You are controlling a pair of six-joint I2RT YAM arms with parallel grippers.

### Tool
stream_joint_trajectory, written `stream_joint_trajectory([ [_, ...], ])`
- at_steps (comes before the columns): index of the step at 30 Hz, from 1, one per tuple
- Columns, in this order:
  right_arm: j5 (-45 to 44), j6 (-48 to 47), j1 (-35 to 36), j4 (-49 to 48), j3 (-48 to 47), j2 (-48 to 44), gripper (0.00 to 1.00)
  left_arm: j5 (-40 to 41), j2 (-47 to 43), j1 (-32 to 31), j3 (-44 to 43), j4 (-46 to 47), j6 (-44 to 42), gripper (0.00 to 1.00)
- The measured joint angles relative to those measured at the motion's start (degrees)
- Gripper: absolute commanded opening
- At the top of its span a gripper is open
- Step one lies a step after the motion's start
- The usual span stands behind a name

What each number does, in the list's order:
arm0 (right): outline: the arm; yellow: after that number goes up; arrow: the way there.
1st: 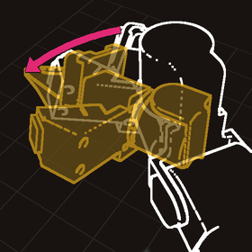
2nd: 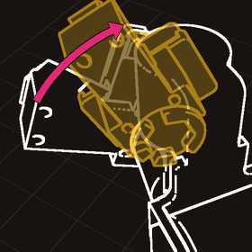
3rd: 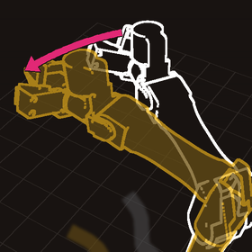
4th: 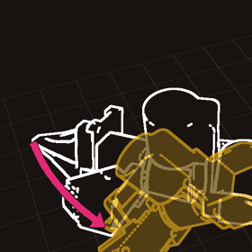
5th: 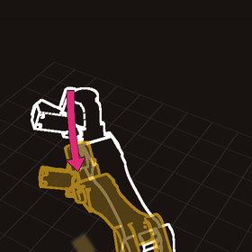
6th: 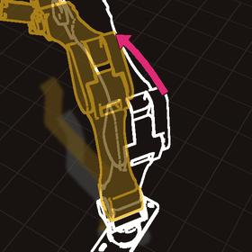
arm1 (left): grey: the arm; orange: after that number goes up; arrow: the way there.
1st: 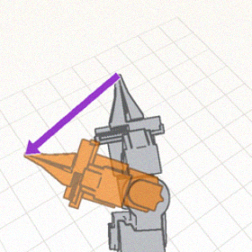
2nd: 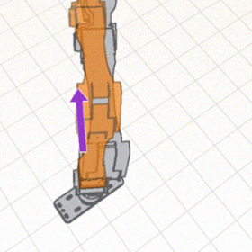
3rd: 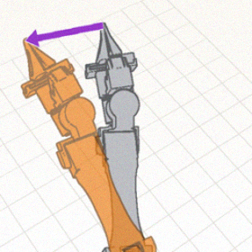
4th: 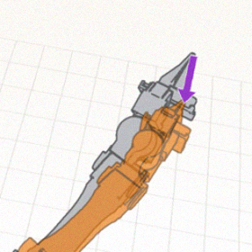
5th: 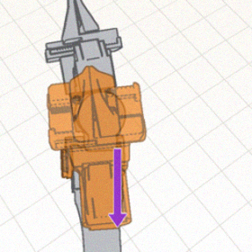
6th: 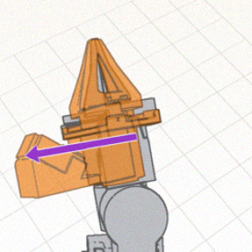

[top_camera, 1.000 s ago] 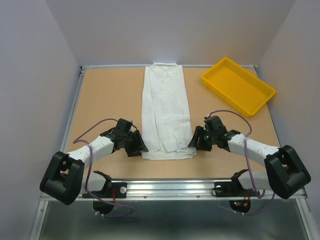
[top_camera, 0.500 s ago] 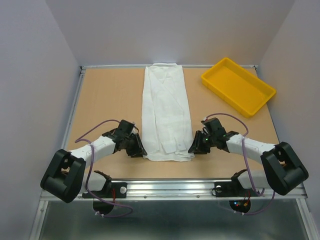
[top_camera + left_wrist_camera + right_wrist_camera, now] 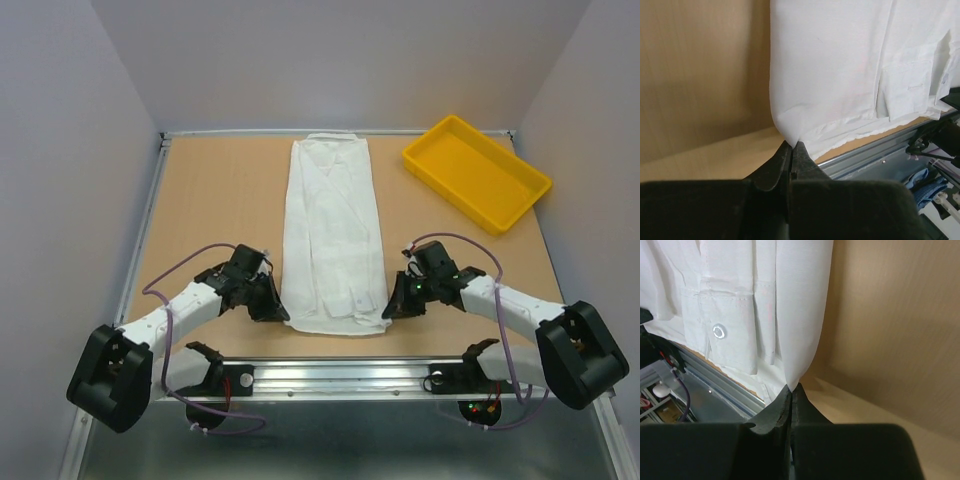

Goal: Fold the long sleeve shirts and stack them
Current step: Fold the shirt

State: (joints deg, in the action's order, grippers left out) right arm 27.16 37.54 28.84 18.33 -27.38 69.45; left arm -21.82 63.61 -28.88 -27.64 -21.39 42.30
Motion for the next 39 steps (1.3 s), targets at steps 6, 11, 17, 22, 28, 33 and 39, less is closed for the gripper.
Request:
stream_joint_trajectory([
  [6, -1.44, -1.90, 0.07, 7.39, -5.22, -1.01, 0.01, -0.22, -2.54, -0.04, -2.84, -4.81, -0.46, 0.03],
  [11, -5.22, -4.42, 0.04, 10.36, -16.63, 2.56, 0.01, 1.90, 2.16, 0.17, -13.44, -7.74, -2.49, 0.03],
  [17, -8.35, -8.00, -2.84, 10.73, -29.75, 11.41, 0.01, 5.84, 13.73, 2.97, -29.62, -6.49, -5.70, 0.03],
  [22, -8.85, -9.99, -6.32, 12.94, -40.04, 19.23, 0.01, 6.08, 21.79, 7.78, -38.14, -5.66, -7.65, 0.03],
  [28, -9.90, -12.39, -9.49, 12.31, -53.66, 30.01, 0.01, 7.41, 32.02, 11.63, -47.45, -3.04, -9.84, 0.03],
  [33, -10.16, -13.40, -10.71, 12.13, -61.35, 36.22, 0.01, 8.02, 36.87, 12.90, -52.78, -0.90, -11.78, 0.03],
  [39, -10.93, -13.99, -11.23, 12.04, -66.51, 41.59, 0.01, 8.52, 42.47, 13.14, -56.74, 3.93, -14.47, 0.07],
])
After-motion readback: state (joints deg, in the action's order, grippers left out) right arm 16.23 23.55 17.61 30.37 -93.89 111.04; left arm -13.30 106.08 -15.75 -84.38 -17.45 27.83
